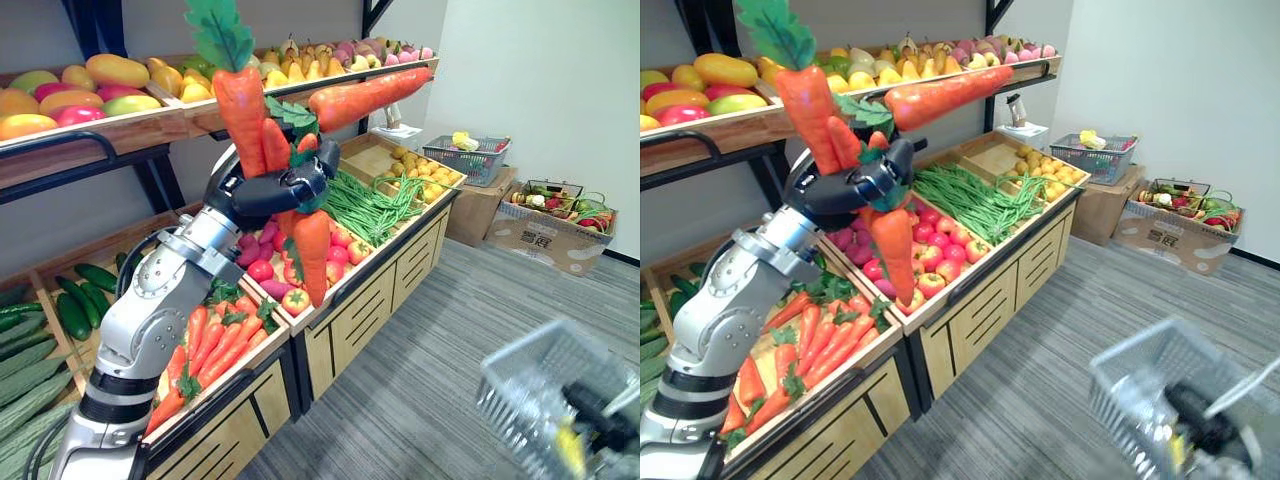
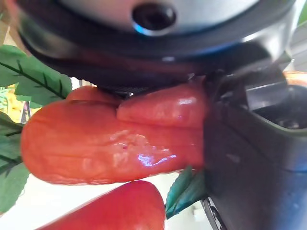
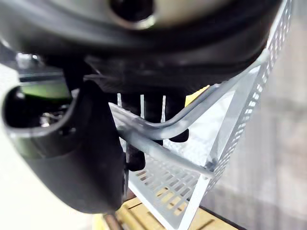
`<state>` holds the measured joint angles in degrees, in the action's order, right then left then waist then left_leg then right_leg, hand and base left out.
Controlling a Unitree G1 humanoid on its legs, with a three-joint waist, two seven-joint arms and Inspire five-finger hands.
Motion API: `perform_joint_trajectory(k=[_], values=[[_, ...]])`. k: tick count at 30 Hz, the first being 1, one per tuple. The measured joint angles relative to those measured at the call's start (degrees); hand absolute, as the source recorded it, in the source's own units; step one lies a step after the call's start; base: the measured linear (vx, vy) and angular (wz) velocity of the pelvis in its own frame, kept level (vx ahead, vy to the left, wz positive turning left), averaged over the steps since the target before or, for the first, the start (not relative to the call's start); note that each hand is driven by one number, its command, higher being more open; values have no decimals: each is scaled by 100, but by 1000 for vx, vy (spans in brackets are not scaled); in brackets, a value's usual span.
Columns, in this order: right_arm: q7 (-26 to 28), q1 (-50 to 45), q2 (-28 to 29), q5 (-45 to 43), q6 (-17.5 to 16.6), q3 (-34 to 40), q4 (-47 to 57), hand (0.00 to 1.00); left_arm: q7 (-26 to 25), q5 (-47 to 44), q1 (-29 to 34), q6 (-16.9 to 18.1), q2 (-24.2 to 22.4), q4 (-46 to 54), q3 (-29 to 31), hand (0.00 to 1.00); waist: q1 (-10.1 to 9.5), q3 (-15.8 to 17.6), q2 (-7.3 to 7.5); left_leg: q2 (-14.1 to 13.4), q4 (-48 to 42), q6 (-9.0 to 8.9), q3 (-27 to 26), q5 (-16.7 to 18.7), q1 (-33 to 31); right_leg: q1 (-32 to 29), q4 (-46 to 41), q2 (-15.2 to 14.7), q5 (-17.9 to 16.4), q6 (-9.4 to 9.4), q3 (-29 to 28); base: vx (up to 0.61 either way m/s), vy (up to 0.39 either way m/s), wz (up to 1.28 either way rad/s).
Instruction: Pick vegetable in the basket
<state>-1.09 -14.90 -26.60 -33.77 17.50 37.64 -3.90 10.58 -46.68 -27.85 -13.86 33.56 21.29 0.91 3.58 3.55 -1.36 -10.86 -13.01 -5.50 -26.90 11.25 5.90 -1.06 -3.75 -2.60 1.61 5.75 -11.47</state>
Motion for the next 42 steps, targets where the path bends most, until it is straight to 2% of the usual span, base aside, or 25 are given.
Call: perform_joint_trajectory(k=[3,7,12,20,26,29,37,42], values=[[199,326,-437,1,6,184,608,0,55,22,0,-3,-2,-5,-58,0,27,-20,49,30,105,-15,-30,-72,54,-14,0,3,0,0,-19,5,3,-3],[617,998,-703,-8,114,88,1136,0,104,28,-19,-4,0,-45,-203,0,54,-53,59,51,211,-32,-109,-121,133,-32,-5,22,0,0,-97,9,3,-10],[1255,1424,-1141,-1,474,-684,1306,0,205,4,-145,6,90,-400,-260,0,51,-88,24,104,318,-30,-262,-147,203,-93,-12,21,24,20,-218,13,20,-14],[1647,1424,-1251,-3,1365,-1796,1294,0,233,1,-180,42,152,-729,-311,0,98,-107,-6,190,448,-8,-432,-163,271,-183,-11,2,115,93,-314,15,22,-12],[1726,1481,-1463,0,1501,-2116,1292,0,220,1,-194,103,156,-1005,-588,0,118,-131,-29,319,533,38,-463,-194,321,-183,-10,-102,163,169,-314,-13,37,-2],[1786,1838,-1468,6,1568,-2408,1292,0,195,-3,-205,111,199,-1029,-748,0,158,-181,-28,385,546,80,-467,-219,322,-185,2,-163,203,202,-316,-42,27,-1],[2050,2214,-1470,113,1768,-2806,1296,0,145,-5,-315,222,201,-1037,-1054,0,166,-347,-6,377,449,91,-474,-224,239,-197,103,-184,264,187,-319,-5,0,0],[2385,2500,-1473,221,1979,-3262,1304,0,94,-11,-755,226,185,-1114,-1371,0,192,-374,-2,324,357,89,-501,-214,183,-231,103,-152,297,158,-340,4,-6,-2]])
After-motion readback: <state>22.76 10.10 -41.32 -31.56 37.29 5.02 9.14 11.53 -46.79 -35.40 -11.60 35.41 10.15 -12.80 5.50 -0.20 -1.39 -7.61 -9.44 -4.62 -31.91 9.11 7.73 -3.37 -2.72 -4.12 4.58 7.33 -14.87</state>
